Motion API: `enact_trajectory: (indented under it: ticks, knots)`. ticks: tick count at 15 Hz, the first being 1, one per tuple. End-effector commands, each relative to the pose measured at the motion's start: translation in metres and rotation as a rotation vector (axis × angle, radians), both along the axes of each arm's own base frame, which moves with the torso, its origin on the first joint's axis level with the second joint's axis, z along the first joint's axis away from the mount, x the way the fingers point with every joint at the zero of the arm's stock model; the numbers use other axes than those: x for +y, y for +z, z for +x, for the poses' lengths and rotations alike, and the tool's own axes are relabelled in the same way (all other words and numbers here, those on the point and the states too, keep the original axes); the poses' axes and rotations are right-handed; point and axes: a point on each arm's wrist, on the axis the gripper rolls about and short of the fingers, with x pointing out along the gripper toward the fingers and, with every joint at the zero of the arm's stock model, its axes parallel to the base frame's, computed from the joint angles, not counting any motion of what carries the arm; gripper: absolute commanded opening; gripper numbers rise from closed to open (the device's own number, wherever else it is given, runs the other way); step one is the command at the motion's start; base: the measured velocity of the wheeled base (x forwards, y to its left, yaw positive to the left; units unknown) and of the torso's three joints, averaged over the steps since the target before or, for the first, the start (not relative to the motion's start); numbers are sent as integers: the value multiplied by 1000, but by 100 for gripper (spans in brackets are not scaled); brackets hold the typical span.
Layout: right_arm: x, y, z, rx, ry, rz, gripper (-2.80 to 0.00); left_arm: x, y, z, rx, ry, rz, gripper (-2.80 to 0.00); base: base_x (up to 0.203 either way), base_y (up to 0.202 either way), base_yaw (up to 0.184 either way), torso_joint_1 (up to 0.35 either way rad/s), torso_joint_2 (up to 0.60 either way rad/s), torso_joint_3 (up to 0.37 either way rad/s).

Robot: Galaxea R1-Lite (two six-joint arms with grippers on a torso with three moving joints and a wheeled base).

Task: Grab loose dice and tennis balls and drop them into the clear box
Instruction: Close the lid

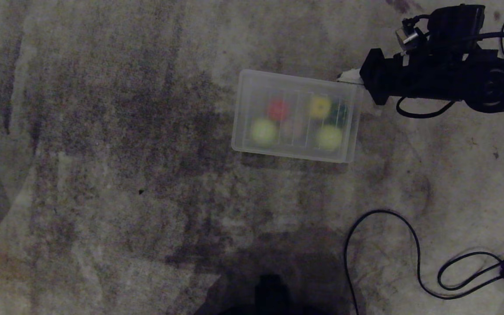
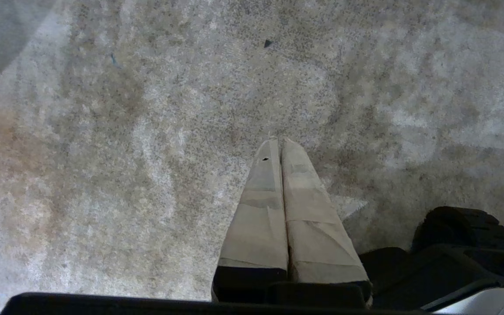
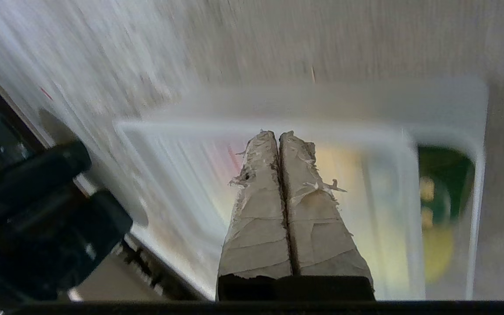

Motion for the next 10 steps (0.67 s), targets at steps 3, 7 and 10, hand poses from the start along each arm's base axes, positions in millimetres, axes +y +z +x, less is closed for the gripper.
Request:
enact_trajectory:
  ticks: [3,7,10]
  knots:
    - [1,3,-16,60,27,-15,-280,0,0,0,2,-1,-1,-280,0,0,0,0,0,0]
    - [10,-14,-20,156,51,-54,-280,0,0,0,2,1,-1,-280,0,0,0,0,0,0]
    - [10,-28,-23,287,48,-88,-280,0,0,0,2,1,-1,-280,0,0,0,0,0,0]
